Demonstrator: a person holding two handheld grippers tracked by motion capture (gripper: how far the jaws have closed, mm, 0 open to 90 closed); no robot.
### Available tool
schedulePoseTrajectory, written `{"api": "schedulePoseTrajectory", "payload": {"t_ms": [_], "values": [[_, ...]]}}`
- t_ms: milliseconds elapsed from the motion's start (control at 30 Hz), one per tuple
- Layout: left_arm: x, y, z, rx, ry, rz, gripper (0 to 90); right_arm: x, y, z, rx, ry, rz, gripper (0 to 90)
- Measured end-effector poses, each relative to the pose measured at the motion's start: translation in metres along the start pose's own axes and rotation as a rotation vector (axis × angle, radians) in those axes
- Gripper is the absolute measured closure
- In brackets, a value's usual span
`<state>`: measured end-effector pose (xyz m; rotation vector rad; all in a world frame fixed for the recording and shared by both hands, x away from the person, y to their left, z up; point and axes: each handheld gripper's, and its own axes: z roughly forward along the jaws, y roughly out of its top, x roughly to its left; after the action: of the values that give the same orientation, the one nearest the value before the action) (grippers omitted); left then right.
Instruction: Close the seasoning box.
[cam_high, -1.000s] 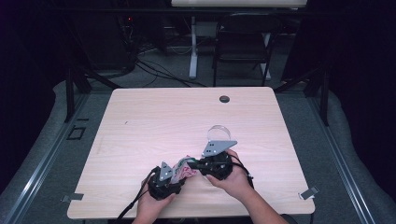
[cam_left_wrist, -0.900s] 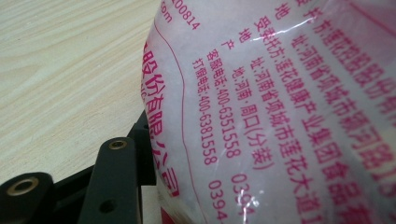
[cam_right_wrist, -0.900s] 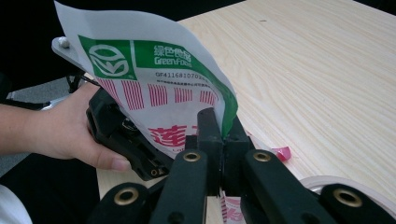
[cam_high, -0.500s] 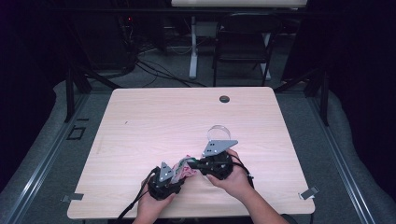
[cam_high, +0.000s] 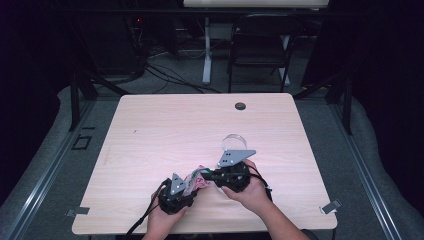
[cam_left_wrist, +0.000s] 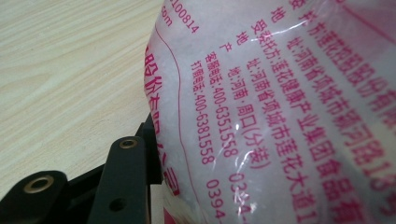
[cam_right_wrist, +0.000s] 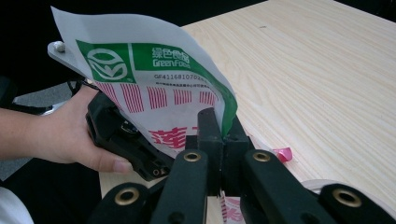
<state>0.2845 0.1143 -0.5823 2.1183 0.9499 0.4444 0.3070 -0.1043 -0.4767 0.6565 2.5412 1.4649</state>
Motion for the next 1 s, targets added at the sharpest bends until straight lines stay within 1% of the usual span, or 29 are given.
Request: {"api": "schedulePoseTrajectory", "payload": {"t_ms": [267, 433, 567, 633, 1000], "values": [[-0.001, 0.003, -0.003, -0.006, 0.01, 0.002, 55.2, 0.002, 0.002, -0.002, -0.011, -0.006, -0.005, 89.6], [0.0, 0.006, -0.007, -0.007, 0.024, 0.021, 55.4, 0.003, 0.004, -0.004, -0.025, -0.007, -0.01, 89.5], [0.0, 0.008, -0.01, -0.009, 0.045, 0.038, 55.5, 0.004, 0.005, -0.006, -0.034, -0.009, -0.014, 89.6], [0.0, 0.009, -0.011, -0.013, 0.052, 0.04, 55.4, 0.005, 0.005, -0.006, -0.039, -0.014, -0.014, 89.6], [0.0, 0.013, -0.018, -0.011, 0.095, 0.078, 55.6, 0.007, 0.008, -0.009, -0.05, -0.016, -0.022, 89.5]]}}
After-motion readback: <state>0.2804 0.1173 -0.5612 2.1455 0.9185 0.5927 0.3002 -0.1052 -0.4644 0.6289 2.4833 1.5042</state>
